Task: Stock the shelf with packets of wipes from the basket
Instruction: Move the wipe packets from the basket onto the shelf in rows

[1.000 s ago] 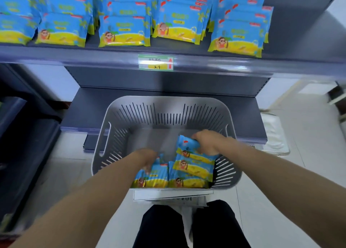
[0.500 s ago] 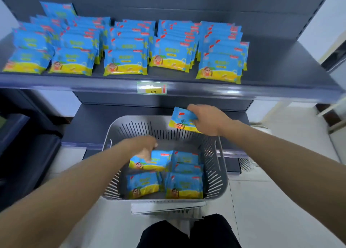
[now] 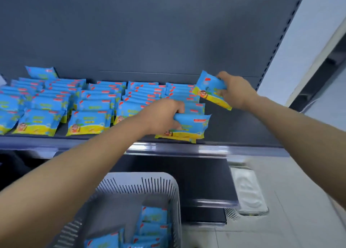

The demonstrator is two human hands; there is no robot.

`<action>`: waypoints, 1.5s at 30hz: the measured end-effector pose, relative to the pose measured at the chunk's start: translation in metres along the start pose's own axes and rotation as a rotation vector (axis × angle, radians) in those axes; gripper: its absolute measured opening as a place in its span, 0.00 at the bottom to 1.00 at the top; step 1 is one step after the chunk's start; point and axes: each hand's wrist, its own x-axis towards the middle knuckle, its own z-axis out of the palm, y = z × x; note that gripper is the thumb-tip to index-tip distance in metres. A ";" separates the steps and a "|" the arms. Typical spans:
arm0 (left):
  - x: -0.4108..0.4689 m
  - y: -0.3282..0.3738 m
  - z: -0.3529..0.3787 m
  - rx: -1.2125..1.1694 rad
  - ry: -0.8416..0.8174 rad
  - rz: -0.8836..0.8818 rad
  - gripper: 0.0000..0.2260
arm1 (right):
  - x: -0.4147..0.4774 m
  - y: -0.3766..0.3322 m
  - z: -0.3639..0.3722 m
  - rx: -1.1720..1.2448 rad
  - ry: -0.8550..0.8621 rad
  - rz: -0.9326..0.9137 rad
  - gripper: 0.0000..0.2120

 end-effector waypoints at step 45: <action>0.286 0.013 0.106 0.355 0.110 -0.242 0.18 | 0.144 0.151 0.051 0.080 0.137 -0.267 0.10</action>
